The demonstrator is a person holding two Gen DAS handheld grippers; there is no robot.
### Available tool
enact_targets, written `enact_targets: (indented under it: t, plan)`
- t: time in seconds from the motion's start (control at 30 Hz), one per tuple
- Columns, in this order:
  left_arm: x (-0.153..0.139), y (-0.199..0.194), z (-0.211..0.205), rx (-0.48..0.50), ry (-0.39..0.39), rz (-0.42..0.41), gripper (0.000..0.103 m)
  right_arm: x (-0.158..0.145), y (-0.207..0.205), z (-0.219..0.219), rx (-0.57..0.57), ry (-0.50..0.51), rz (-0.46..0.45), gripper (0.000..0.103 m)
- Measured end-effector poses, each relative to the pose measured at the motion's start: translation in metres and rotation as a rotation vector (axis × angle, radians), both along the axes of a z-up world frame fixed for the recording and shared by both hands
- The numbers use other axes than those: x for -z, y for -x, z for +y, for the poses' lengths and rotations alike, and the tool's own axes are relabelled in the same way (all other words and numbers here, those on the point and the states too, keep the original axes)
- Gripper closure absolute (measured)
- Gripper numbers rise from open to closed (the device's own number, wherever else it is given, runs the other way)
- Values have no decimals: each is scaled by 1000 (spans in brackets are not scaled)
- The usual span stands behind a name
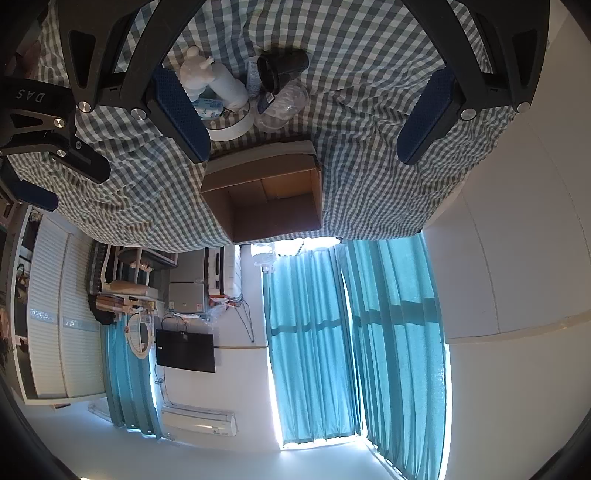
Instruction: Organize objects
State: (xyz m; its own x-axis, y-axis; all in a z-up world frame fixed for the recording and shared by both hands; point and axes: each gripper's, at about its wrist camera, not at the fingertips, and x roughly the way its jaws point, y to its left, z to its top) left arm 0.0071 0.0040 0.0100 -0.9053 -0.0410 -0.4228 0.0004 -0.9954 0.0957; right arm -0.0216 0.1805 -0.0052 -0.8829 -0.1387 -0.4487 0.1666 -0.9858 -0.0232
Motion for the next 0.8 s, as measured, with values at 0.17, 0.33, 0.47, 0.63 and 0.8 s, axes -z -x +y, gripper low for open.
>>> enact_targets:
  t: [0.17, 0.33, 0.47, 0.63, 0.8]
  plan:
    - [0, 0, 0, -16, 2, -2, 0, 2, 2, -2, -4, -2, 0, 0]
    - [3, 1, 0, -25, 2, -6, 0, 2, 2, -2, -5, -3, 0, 0]
    - [3, 2, 0, -29, 4, -8, 0, 3, 2, -2, -4, -3, -2, 0]
    - [3, 2, 0, -31, 3, -7, 0, 3, 1, -3, -6, -3, -2, 0]
    - [4, 2, -1, -31, 4, -7, 0, 3, 1, -4, -8, -3, -3, 0]
